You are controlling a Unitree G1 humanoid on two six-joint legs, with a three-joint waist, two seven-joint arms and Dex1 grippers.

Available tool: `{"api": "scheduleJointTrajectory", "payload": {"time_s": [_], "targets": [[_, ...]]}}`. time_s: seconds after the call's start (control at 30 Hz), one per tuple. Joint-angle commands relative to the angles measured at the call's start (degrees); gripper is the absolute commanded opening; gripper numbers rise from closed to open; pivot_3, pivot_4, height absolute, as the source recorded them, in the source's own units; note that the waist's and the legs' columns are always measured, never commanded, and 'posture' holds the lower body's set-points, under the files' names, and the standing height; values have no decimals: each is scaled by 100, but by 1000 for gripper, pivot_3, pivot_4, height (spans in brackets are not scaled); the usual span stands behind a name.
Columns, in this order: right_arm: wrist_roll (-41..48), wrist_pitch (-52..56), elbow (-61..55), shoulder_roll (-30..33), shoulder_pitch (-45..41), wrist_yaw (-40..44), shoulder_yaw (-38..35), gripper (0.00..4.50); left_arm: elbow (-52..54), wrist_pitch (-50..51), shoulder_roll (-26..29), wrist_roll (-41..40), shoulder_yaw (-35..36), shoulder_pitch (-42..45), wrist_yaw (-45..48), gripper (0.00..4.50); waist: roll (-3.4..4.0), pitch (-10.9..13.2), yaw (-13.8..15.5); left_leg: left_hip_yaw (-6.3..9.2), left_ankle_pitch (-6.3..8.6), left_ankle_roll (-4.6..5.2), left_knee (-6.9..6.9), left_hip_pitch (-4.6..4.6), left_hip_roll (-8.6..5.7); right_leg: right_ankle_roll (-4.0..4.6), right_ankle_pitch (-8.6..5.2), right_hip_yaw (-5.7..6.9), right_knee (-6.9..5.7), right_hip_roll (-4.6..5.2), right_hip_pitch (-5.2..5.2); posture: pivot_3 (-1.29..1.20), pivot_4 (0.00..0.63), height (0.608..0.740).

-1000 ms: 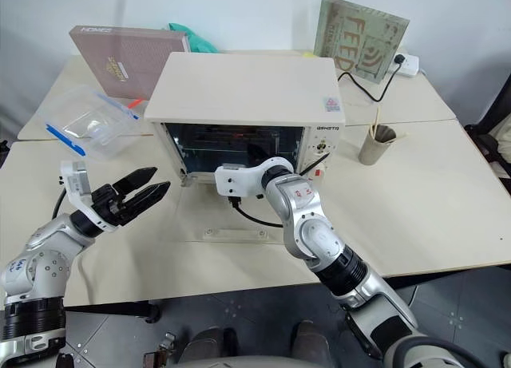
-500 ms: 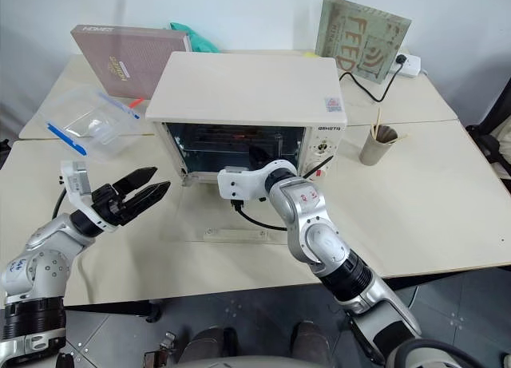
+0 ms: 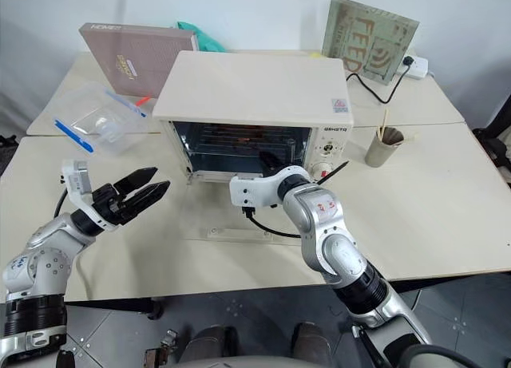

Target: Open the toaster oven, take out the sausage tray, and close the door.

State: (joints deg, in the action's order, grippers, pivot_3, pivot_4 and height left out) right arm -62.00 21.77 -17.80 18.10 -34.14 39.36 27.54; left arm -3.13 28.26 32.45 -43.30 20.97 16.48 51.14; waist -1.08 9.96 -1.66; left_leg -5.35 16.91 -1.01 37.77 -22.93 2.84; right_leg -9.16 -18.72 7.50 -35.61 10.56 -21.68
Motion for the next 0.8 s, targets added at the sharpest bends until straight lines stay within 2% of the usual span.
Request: {"api": "scheduleJointTrajectory", "payload": {"time_s": [0.03, 0.37, 0.8], "targets": [[-130, 36, -151, -60, 40, 26, -104, 134, 18, -31, 63, 31, -37, 139, 76, 4500, 0, 0, -3, 0, 0, 0, 1, 0, 0, 0, 0, 0, 0, 0, 0, 0, 150, 740], [-157, -63, -297, -61, 126, 84, -170, 134, -36, -61, 29, 76, -65, 203, 115, 4500, 0, 0, 10, -1, 0, 0, 2, -2, 0, 0, 0, 0, 0, -1, 1, 0, 150, 740], [135, -464, -1200, 125, 659, 308, -429, 134, -257, -23, 96, 116, -109, 367, 242, 4500, 0, 0, 6, 1, 0, 0, 0, -5, 0, 0, 0, 3, 3, -1, -1, 0, 150, 740]]}}
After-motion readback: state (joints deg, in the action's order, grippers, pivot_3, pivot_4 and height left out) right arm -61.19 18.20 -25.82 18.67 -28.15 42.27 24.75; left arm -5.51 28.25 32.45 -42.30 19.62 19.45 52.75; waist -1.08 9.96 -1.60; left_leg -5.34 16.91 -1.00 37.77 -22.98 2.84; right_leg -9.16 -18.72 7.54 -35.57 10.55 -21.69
